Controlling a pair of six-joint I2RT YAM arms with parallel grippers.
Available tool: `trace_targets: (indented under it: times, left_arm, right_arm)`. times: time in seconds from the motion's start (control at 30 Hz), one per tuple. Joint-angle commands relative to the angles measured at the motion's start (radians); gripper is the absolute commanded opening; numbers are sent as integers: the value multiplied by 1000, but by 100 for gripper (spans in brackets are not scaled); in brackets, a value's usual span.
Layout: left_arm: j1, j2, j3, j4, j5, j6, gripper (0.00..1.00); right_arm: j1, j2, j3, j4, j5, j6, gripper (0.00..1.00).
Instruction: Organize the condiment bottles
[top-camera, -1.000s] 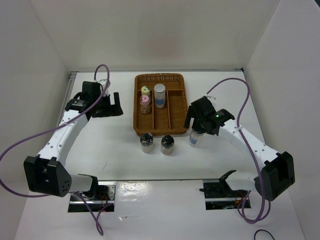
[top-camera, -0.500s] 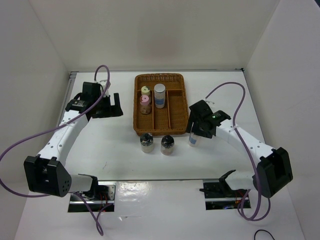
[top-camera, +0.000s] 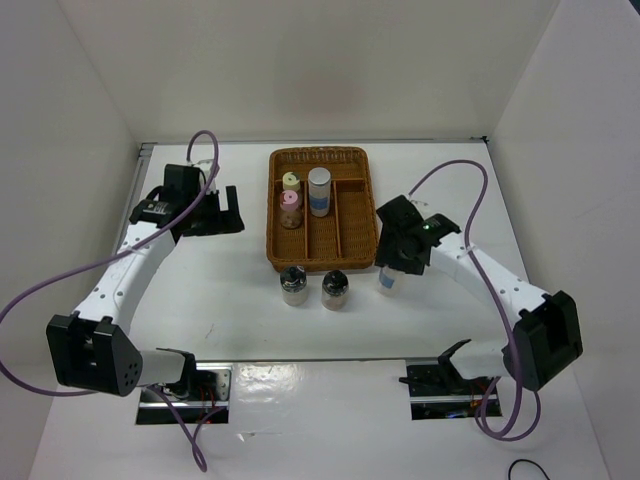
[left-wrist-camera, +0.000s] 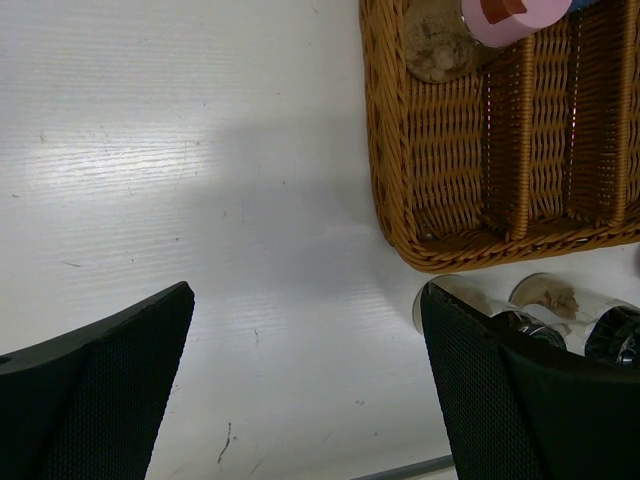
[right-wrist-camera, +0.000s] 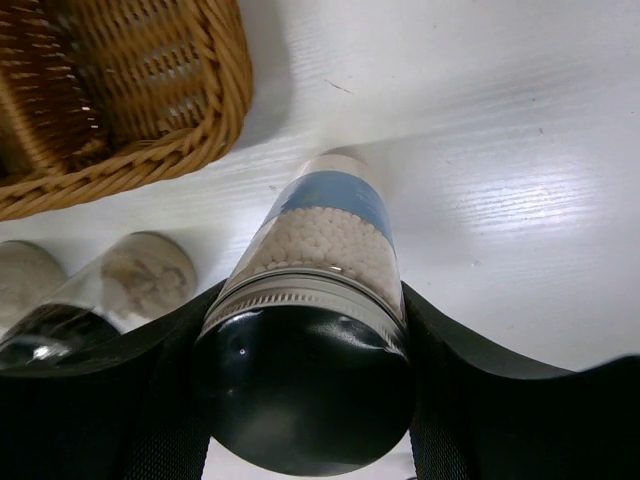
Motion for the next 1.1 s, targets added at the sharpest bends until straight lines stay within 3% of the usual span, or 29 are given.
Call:
trace_targets:
  times: [0.0, 0.23, 0.63, 1.07]
  left_arm:
    - [5, -34, 7, 17, -9, 18, 100]
    - [5, -24, 29, 17, 0, 18, 100]
    - [5, -34, 38, 8, -9, 9, 100]
    - [5, -52, -2, 17, -18, -10, 100]
  right_arm:
    - [8, -78, 150, -58, 12, -24, 45]
    - [8, -59, 386, -39, 14, -134, 44]
    - [17, 280, 676, 224, -93, -327, 42]
    - [65, 504, 762, 299, -139, -361, 42]
